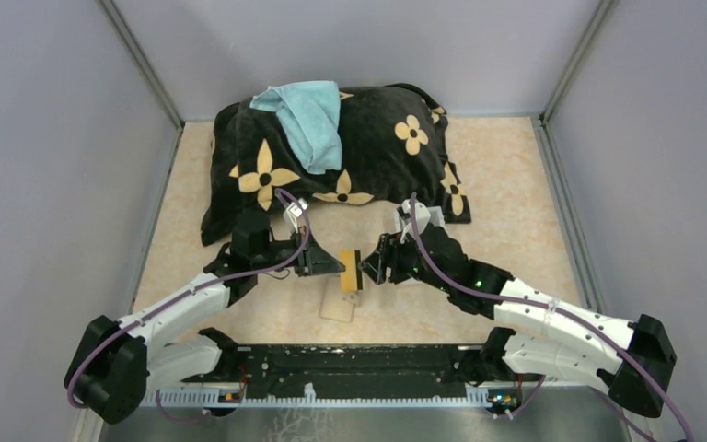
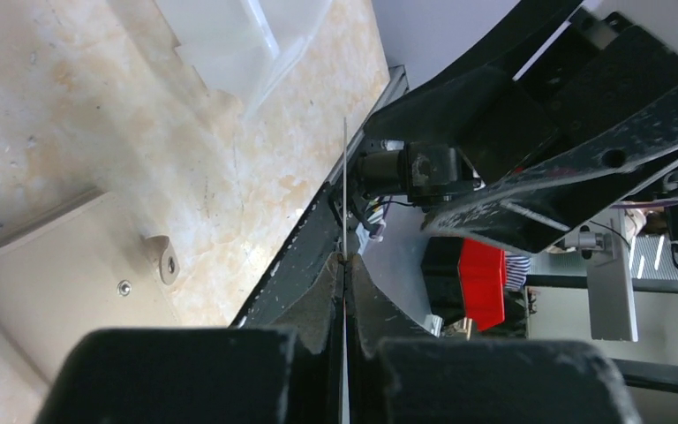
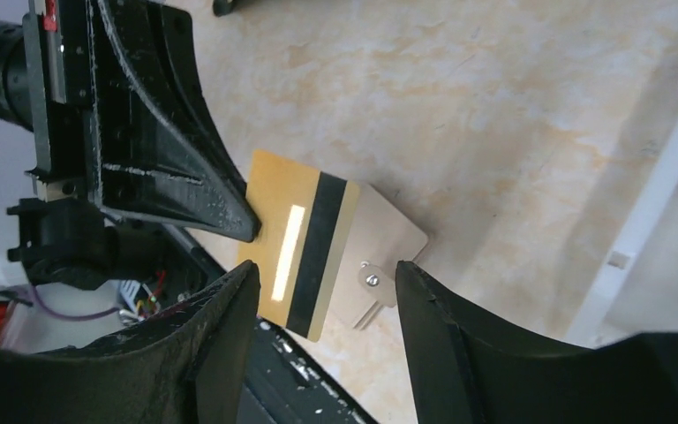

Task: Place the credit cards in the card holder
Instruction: Pick up the credit card from the storage box.

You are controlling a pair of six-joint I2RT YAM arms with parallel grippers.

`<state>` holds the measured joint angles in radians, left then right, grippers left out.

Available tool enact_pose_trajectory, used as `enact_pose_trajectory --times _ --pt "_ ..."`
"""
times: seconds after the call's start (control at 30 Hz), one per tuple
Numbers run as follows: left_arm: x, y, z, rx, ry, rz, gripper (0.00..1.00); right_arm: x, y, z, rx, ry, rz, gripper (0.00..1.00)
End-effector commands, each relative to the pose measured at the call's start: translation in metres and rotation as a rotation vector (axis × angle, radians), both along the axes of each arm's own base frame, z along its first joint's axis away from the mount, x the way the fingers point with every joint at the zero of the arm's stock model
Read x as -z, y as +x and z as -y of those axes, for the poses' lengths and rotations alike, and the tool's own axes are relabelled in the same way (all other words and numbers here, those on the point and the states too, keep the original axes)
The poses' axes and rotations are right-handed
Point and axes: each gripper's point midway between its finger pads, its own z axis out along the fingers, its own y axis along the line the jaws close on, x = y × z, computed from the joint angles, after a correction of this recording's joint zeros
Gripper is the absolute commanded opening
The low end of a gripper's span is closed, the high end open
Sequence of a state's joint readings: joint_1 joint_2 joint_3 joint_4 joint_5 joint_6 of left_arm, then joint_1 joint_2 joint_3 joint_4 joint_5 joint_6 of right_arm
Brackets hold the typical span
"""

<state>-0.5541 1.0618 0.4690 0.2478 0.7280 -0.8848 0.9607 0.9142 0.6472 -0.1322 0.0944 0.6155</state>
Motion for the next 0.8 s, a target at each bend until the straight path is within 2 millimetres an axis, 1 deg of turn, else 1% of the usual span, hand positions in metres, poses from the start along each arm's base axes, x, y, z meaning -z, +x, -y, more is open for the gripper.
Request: enact_pose_trajectory --times 0.0,0.07,0.17,0.37,0.43,0.6,0.77 --pt "-0.014 -0.004 0.005 0.053 -0.073 0.036 0.00 -0.018 -0.010 -0.022 -0.078 0.138 -0.026 0.57" --pt "-0.017 -0.004 0.007 0.065 -0.088 0.039 0.00 -0.015 -0.012 -0.023 -0.084 0.143 -0.036 0.57" --pt "-0.019 -0.006 0.010 0.093 -0.109 0.037 0.00 -0.016 -0.013 -0.026 -0.099 0.157 -0.043 0.54" --pt "-0.019 -0.007 0.014 0.124 -0.135 0.025 0.00 -0.011 -0.013 -0.032 -0.127 0.172 -0.070 0.47" --pt "-0.019 -0.007 0.015 0.132 -0.142 0.025 0.00 -0.012 -0.012 -0.032 -0.134 0.186 -0.079 0.44" --pt "-0.020 -0.006 0.017 0.146 -0.167 0.017 0.00 -0.010 -0.011 -0.032 -0.148 0.218 -0.106 0.32" --pt "-0.017 -0.007 0.019 0.159 -0.195 -0.003 0.00 -0.016 -0.014 -0.033 -0.186 0.298 -0.129 0.21"
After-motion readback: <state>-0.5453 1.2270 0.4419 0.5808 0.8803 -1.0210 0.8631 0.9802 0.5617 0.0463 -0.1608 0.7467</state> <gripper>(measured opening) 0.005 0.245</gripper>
